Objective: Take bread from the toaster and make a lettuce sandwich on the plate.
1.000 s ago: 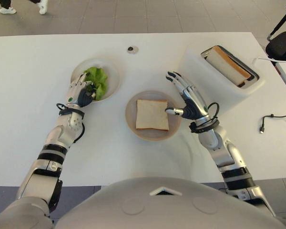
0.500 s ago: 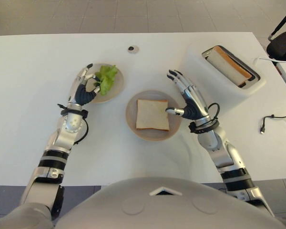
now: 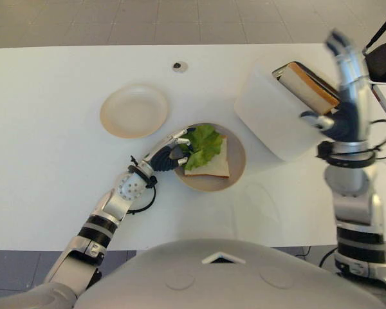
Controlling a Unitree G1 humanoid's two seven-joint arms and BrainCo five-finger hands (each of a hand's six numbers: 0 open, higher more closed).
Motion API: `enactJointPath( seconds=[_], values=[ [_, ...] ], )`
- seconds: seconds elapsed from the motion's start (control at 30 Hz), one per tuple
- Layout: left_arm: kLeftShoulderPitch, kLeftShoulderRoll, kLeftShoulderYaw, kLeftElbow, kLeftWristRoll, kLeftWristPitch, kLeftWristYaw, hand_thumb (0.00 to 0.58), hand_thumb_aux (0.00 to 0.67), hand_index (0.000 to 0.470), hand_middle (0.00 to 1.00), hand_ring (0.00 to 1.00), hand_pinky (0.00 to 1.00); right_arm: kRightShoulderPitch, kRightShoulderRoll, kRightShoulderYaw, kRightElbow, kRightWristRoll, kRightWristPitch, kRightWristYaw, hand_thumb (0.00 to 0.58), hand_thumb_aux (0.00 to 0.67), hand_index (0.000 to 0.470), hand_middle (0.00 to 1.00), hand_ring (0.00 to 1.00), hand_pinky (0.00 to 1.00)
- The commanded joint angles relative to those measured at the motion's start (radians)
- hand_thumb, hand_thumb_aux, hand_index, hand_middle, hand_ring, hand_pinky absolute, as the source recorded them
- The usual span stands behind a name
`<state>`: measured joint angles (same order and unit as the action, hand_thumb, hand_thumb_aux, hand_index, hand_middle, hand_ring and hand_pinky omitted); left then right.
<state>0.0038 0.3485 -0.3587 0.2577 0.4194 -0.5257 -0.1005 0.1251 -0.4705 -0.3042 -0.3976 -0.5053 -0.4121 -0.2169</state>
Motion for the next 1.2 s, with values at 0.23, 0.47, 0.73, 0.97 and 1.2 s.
enactJointPath(
  seconds=[0.23,0.47,0.73,0.97,1.2],
  values=[
    [0.03,0.037,-0.01,-0.035,0.066,0.027,-0.01,0.0,0.0,0.0,0.0,0.0,0.0,0.05,-0.154,-0.159,0.114,-0.106,0.218,0.183,0.0,0.0,0.0,0.0,0.0,0.0],
    [0.049,0.034,-0.019,-0.11,0.059,0.02,-0.025,0.0,0.0,0.0,0.0,0.0,0.0,0.032,-0.191,-0.02,0.236,-0.174,0.231,0.226,0.0,0.0,0.0,0.0,0.0,0.0],
    [0.064,0.031,0.01,-0.16,0.044,0.017,-0.009,0.0,0.0,0.0,0.0,0.0,0.0,0.018,-0.208,-0.03,0.192,-0.132,0.208,0.214,0.58,0.67,0.47,1.0,1.0,1.0],
    [0.057,-0.018,0.138,-0.203,0.0,-0.003,0.125,0.0,0.0,0.0,0.0,0.0,0.0,-0.074,-0.136,-0.132,0.026,0.017,0.06,0.046,0.58,0.67,0.47,1.0,1.0,1.0],
    [0.068,-0.047,0.229,-0.255,-0.106,-0.089,0.17,0.0,0.0,0.0,0.0,0.0,0.0,-0.023,-0.087,0.065,-0.065,0.549,-0.005,0.306,0.58,0.67,0.47,1.0,1.0,1.0]
  ],
)
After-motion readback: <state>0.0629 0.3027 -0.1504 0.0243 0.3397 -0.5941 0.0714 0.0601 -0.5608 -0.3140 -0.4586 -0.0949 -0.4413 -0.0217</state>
